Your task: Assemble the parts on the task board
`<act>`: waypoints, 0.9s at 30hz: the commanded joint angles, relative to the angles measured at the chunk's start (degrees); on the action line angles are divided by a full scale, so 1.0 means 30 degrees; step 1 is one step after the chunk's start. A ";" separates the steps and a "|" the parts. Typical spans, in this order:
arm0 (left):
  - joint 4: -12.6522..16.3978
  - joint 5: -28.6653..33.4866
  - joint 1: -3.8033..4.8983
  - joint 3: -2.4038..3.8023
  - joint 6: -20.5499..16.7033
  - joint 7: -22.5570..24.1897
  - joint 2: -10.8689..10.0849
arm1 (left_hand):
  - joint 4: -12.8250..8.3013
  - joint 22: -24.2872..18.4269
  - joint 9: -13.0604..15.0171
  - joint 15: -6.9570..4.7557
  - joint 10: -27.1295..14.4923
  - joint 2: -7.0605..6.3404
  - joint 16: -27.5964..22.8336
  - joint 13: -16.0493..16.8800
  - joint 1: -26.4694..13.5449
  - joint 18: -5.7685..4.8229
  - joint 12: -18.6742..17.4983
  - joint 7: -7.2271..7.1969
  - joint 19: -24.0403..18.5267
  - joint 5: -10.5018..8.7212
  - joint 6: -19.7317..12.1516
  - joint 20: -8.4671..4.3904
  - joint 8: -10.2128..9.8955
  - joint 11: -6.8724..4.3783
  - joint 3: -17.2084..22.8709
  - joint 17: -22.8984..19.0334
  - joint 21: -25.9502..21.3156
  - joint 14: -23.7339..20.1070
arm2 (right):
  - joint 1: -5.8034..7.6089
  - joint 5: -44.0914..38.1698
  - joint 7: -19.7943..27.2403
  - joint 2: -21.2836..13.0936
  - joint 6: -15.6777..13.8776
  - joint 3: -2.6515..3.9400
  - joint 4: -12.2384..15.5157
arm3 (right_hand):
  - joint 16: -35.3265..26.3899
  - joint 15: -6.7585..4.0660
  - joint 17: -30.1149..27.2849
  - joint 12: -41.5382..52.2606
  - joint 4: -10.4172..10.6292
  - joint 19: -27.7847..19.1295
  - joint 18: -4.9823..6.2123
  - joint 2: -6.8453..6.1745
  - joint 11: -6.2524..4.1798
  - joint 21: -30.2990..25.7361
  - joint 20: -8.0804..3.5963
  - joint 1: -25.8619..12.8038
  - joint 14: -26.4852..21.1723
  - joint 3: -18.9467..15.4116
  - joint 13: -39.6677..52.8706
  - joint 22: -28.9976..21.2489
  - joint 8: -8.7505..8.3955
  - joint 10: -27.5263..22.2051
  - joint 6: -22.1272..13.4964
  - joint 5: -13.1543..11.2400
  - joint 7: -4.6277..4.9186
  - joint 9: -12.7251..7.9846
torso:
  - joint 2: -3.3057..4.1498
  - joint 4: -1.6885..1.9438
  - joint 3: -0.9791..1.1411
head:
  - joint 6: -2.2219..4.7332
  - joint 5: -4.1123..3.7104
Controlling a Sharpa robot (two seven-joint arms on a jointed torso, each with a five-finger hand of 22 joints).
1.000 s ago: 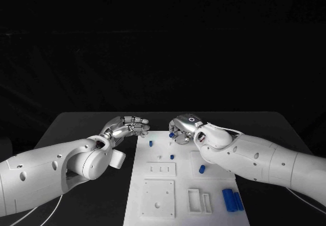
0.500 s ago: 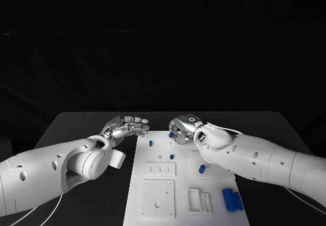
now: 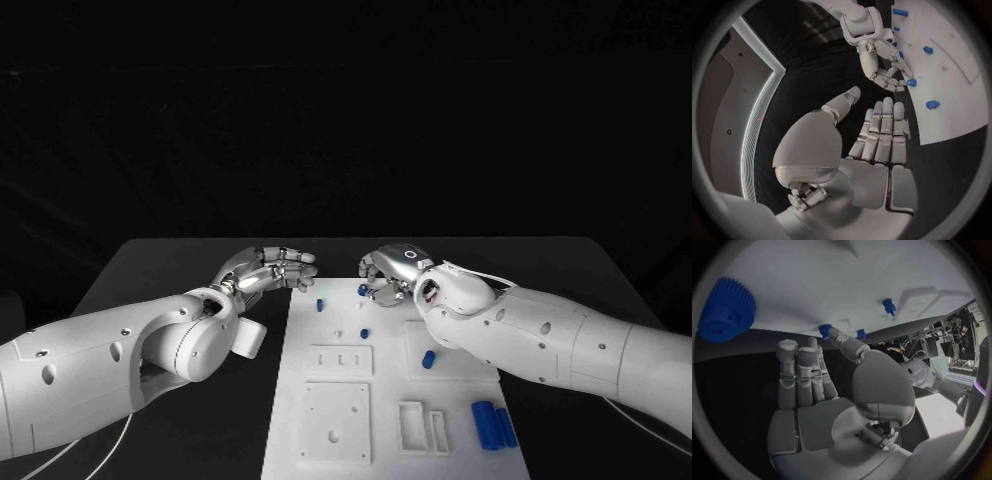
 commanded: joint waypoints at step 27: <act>-0.0406 0.0041 0.0045 0.0018 0.0525 0.0264 -0.0064 | -0.0016 0.0351 -0.0035 0.0112 0.0049 -0.0153 -0.0111 -0.0022 -0.0093 0.0150 -0.0121 0.0426 -0.0173 0.0003 -0.0022 0.0039 -0.0081 0.0076 0.0117 0.0036 0.0113 -0.0087 | 0.0376 0.4398 0.0529 -0.4303 0.3808 0.1591 0.1729 | 0.3197 -0.1108 0.4125 1.6113 -0.0243 -0.0099 0.1924 0.0300 -0.1172 0.2998 -0.0780 -0.0551 -0.0333 -0.3800 1.8019 0.0415 -0.0968 0.1676 -0.0478 0.3288 -0.0588 -0.0347 | -0.0055 -0.0460 0.0302 | 0.0507 0.0006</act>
